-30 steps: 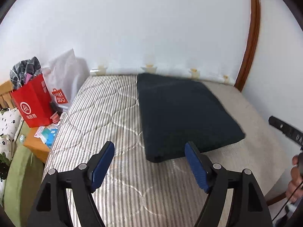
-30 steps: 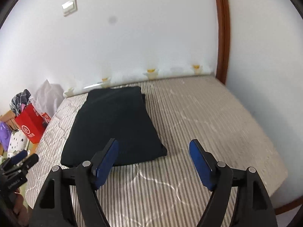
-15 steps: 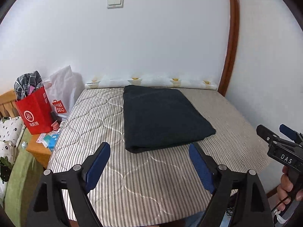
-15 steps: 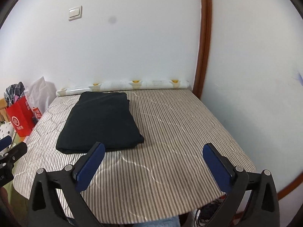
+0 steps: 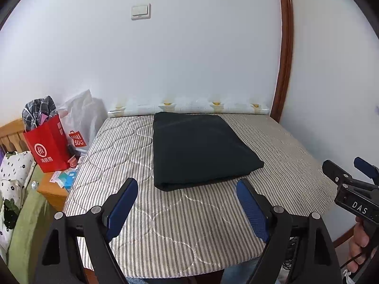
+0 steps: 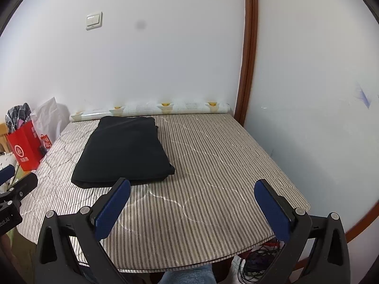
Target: Fold small clothes
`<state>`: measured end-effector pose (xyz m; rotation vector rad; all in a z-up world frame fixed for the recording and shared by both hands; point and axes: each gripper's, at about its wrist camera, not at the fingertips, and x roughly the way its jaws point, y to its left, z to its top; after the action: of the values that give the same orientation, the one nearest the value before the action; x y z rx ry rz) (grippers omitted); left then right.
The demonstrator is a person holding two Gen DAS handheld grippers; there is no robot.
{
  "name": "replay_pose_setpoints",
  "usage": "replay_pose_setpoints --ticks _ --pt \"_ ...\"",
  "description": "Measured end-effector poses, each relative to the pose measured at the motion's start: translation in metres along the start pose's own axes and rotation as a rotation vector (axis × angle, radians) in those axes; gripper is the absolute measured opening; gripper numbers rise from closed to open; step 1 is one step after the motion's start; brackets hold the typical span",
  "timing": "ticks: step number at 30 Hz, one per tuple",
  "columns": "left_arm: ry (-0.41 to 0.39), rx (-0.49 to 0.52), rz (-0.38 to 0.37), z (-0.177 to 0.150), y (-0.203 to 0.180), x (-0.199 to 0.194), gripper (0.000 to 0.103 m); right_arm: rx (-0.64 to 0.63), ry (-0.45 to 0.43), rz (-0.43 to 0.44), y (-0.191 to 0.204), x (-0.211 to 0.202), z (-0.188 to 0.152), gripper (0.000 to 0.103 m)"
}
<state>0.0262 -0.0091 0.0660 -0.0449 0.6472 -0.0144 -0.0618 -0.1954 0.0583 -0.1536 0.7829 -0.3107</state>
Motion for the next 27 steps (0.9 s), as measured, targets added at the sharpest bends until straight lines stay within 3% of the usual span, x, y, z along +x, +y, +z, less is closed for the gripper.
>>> replay_pose_setpoints --ticks 27 --pt "0.011 -0.044 0.0 -0.004 0.011 0.0 0.084 -0.031 0.004 -0.027 0.013 -0.002 -0.004 0.103"
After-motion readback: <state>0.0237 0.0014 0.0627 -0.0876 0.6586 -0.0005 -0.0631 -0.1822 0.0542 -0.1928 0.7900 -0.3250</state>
